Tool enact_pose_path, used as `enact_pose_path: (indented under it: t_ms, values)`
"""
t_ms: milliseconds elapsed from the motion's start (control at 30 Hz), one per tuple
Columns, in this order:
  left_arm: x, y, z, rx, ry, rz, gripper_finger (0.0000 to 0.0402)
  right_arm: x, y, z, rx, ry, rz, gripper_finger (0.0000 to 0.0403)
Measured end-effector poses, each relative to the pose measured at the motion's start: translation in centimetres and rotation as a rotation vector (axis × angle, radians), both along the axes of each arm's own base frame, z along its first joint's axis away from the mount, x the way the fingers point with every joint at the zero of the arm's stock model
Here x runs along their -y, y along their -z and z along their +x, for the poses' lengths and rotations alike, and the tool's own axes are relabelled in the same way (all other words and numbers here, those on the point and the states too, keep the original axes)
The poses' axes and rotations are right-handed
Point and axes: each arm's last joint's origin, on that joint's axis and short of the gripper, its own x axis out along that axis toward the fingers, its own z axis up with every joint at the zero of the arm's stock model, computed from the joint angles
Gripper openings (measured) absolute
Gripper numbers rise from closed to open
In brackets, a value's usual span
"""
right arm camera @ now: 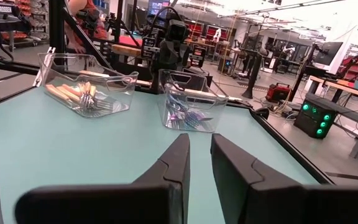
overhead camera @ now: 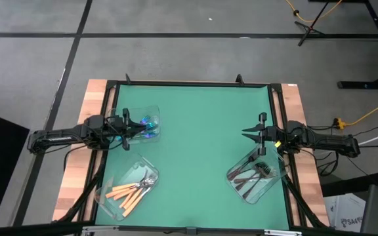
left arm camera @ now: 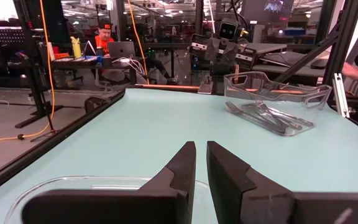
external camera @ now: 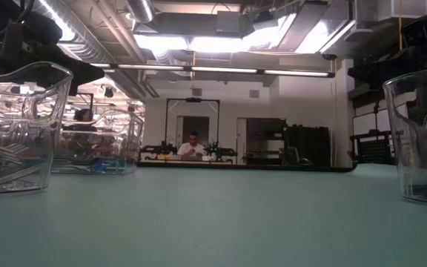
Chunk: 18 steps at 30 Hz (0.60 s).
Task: Sort silverware by color (type)
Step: Return to Home Position
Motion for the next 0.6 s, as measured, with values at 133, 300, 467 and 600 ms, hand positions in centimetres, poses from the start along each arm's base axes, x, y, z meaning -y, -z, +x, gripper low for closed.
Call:
enact_pose_path:
  t_ms: [133, 300, 467, 600]
  values:
    - [0.00, 0.00, 0.00, 0.000, 0.000, 0.000, 0.0033, 0.00, 0.00, 0.00, 0.000, 0.000, 0.000, 0.0056]
    - [0.00, 0.00, 0.00, 0.000, 0.000, 0.000, 0.0033, 0.00, 0.01, 0.01, -0.001, 0.000, 0.000, 0.0056]
    - [0.00, 0.00, 0.00, 0.000, 0.000, 0.000, 0.0033, 0.00, 0.06, 0.04, -0.007, 0.001, 0.000, 0.0056]
    - [0.00, 0.00, 0.00, 0.000, 0.000, 0.000, 0.0033, 0.00, 0.06, 0.04, -0.007, 0.001, 0.000, 0.0056]
